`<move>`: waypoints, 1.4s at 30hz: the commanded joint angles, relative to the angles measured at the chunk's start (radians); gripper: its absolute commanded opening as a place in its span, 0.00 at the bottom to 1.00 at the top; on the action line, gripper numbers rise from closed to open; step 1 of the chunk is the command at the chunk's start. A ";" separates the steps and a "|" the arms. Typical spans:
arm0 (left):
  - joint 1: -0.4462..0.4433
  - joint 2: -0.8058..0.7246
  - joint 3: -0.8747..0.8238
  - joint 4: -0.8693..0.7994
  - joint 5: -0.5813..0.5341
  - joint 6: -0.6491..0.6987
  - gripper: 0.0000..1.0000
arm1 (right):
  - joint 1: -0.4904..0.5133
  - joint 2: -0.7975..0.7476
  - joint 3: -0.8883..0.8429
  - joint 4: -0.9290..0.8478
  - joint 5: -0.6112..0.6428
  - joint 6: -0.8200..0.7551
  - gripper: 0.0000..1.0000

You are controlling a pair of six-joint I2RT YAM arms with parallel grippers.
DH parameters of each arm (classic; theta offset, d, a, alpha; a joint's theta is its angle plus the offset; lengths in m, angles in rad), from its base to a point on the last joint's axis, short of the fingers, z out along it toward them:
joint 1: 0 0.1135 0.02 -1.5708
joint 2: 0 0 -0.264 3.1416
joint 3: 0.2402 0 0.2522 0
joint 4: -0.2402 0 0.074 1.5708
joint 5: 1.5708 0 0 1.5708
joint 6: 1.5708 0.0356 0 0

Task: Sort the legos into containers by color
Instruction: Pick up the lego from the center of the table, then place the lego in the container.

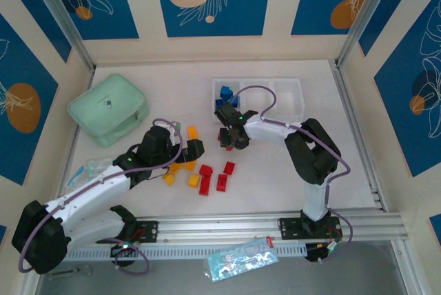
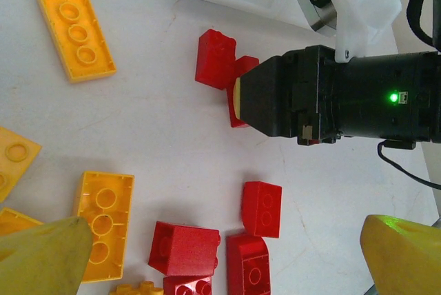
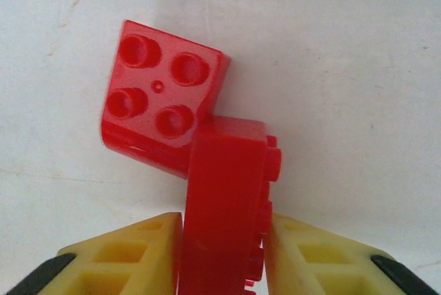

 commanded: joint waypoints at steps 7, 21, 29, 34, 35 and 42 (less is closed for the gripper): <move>-0.018 0.012 0.041 0.015 0.010 0.001 0.99 | -0.027 -0.149 -0.086 -0.026 0.033 -0.035 0.24; -0.083 0.169 0.149 0.086 0.012 0.016 0.99 | -0.270 -0.312 -0.010 -0.095 -0.038 -0.168 0.21; -0.086 0.265 0.240 0.111 0.014 0.038 0.99 | -0.373 -0.091 0.200 -0.099 -0.058 -0.209 0.21; -0.086 0.276 0.268 0.101 -0.020 0.053 0.99 | -0.393 0.042 0.322 -0.120 -0.042 -0.231 0.25; -0.086 0.278 0.270 0.103 -0.022 0.055 0.99 | -0.397 0.056 0.337 -0.121 -0.043 -0.233 0.28; -0.086 0.280 0.275 0.101 -0.028 0.059 0.99 | -0.391 0.024 0.340 -0.127 -0.048 -0.241 0.40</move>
